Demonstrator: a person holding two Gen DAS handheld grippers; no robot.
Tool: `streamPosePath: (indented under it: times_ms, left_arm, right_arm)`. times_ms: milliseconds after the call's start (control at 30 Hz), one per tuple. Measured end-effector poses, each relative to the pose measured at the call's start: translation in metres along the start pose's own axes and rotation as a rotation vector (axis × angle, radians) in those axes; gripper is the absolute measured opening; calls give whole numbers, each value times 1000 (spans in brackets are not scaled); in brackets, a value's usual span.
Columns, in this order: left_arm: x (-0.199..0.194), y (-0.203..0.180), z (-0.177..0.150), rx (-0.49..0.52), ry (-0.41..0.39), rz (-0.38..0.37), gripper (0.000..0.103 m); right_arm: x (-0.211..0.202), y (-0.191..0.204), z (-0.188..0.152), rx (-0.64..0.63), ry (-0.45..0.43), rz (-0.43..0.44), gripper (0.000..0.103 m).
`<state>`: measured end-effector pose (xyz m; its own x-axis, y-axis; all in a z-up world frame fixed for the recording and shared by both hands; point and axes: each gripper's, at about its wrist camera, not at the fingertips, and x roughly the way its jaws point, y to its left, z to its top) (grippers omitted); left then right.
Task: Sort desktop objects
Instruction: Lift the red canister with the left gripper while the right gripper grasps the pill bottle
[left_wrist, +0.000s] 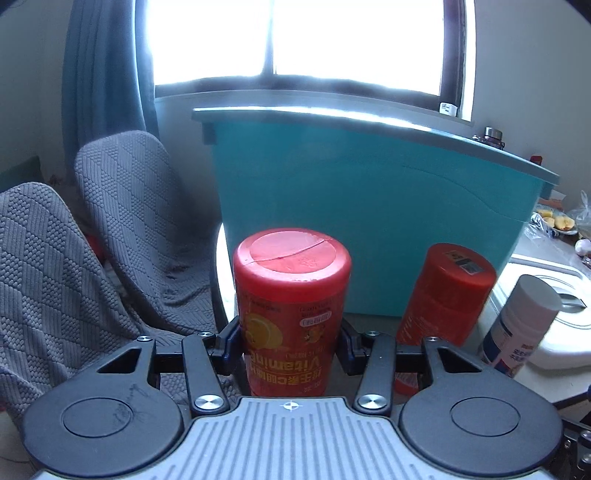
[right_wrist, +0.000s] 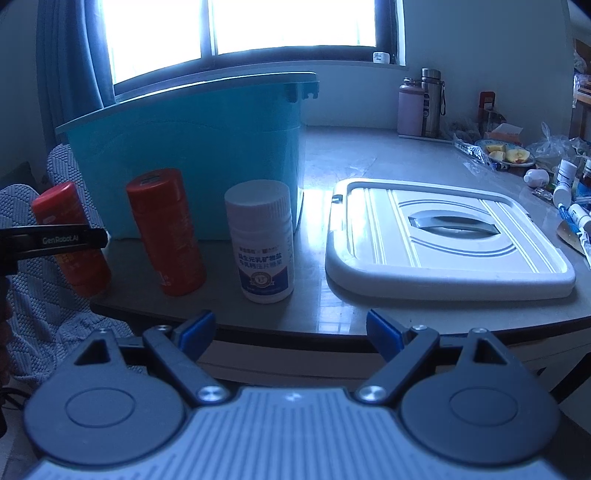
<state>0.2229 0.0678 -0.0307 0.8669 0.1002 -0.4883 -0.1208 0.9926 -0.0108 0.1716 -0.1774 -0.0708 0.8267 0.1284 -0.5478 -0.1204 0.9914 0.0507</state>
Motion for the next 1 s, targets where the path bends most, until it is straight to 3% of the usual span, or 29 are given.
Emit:
streamPosePath:
  times_ms: [467, 1000]
  left_arm:
    - [-40, 15, -7, -14, -12, 14, 50]
    - [-45, 28, -4, -42, -10, 20, 50]
  right_arm:
    - [-1, 8, 4, -4, -45, -9, 89]
    - [25, 9, 20, -9, -63, -20, 89]
